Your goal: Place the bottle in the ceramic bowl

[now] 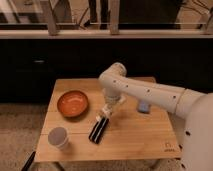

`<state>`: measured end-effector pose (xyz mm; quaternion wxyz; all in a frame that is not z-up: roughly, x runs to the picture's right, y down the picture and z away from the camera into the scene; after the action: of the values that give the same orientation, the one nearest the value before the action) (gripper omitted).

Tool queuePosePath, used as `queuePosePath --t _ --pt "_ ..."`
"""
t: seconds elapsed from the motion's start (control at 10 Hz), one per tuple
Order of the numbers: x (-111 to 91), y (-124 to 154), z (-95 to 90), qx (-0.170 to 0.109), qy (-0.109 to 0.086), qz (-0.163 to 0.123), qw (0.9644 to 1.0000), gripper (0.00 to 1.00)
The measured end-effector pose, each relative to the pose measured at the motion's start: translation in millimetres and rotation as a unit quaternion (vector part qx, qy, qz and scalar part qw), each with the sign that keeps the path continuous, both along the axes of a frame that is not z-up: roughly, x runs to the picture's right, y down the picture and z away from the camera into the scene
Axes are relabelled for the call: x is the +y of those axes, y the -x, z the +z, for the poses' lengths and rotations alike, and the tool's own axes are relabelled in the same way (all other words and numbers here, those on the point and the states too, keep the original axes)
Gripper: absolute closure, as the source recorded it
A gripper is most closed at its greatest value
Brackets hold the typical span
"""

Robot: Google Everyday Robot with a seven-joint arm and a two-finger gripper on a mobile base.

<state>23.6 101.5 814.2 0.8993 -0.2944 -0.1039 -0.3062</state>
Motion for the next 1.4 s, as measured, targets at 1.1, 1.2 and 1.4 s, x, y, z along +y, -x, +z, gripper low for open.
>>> queuePosePath --t 1.1,1.2,1.4 --pt "-34.4 116.2 16.2 -0.019 -0.005 -0.08 0.9966 1.0" --pt "-34.3 126.5 16.7 -0.023 -0.004 -0.081 0.9965 1.0" --pt "-34.6 151.5 18.4 -0.026 -0.004 -0.089 0.9957 1.0"
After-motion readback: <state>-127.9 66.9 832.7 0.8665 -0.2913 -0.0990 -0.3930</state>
